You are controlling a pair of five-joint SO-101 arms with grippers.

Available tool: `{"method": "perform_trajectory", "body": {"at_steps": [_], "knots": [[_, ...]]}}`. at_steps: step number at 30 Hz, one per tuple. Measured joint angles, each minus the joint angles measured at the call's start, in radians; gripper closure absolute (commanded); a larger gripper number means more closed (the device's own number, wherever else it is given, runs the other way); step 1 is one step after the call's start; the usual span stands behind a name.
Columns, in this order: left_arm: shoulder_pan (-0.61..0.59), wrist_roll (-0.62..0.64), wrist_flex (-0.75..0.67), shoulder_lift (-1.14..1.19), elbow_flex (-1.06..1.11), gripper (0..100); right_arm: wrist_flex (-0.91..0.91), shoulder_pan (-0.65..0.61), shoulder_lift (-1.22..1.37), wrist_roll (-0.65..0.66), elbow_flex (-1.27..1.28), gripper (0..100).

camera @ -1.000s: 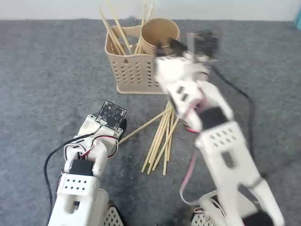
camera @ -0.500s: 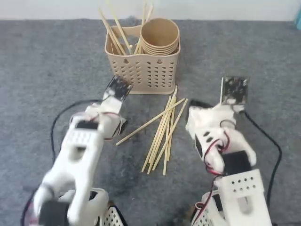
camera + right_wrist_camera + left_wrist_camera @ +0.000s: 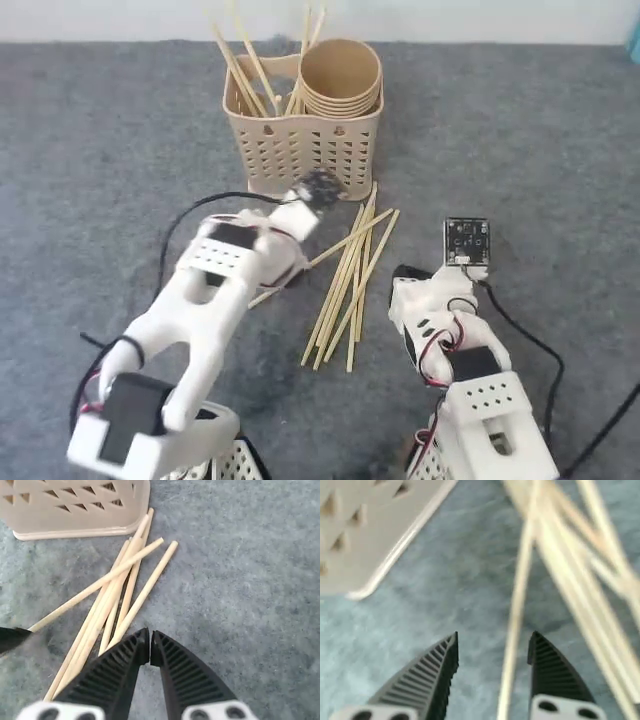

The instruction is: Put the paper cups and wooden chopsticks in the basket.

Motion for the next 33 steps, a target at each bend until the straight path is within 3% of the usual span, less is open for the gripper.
{"method": "perform_trajectory", "body": {"at_steps": [4,10,17,33], "knots": [[0.078,0.003,0.0,0.08,-0.052,79,-0.002,0.0,0.0,0.0,0.002,97.2],[0.084,0.008,0.114,0.278,-0.25,79,-0.002,0.0,0.0,0.0,0.002,97.2],[0.103,0.006,0.244,0.505,-0.486,99,-0.002,0.0,0.0,0.0,0.002,97.2],[0.146,0.011,0.262,0.525,-0.502,99,-0.009,-0.002,0.0,-0.008,0.005,97.2]]}}
